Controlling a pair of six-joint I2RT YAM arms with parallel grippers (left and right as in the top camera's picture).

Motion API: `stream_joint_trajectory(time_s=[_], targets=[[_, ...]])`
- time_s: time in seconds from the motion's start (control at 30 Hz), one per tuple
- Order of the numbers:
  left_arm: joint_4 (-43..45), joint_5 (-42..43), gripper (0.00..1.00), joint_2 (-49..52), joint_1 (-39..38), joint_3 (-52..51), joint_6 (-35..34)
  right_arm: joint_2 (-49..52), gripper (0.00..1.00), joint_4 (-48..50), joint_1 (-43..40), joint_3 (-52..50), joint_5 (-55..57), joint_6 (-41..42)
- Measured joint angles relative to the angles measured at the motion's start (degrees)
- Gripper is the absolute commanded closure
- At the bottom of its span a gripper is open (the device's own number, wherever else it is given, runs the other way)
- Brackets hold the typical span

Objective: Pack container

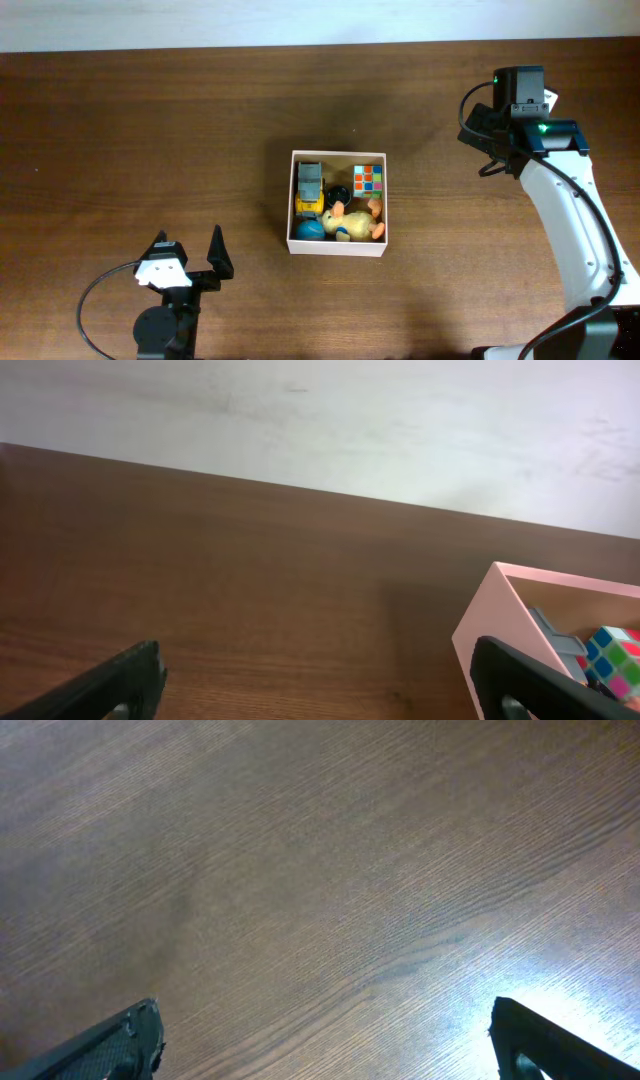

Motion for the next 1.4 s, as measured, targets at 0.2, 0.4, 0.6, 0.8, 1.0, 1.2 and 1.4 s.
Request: stream_joint_trajectory(time_s=[0.2, 0.4, 0.6, 0.8, 1.0, 1.2, 1.4], targets=[[0.0, 0.0, 0.01, 0.0, 0.0, 0.0, 0.0, -0.6, 0.01, 0.0, 0.0, 0.0, 0.0, 0.0], [0.0, 0.0, 0.01, 0.0, 0.0, 0.0, 0.0, -9.6, 0.01, -0.5, 0.0, 0.0, 0.0, 0.0], [0.0, 0.0, 0.01, 0.0, 0.0, 0.0, 0.0, -24.9, 0.01, -6.0, 0.0, 0.0, -0.4, -0.2], [0.0, 0.0, 0.01, 0.0, 0.0, 0.0, 0.0, -40.1, 0.01, -4.9, 0.0, -1.7, -0.4, -2.2], [0.0, 0.0, 0.01, 0.0, 0.0, 0.0, 0.0, -54.5, 0.01, 7.3, 0.0, -16.8, -2.2, -5.7], [0.0, 0.0, 0.01, 0.0, 0.0, 0.0, 0.0, -65.0, 0.01, 23.2, 0.0, -40.7, -8.3, -8.0], [0.0, 0.0, 0.01, 0.0, 0.0, 0.0, 0.0, -73.0, 0.01, 34.5, 0.5, -60.2, -14.6, -10.1]])
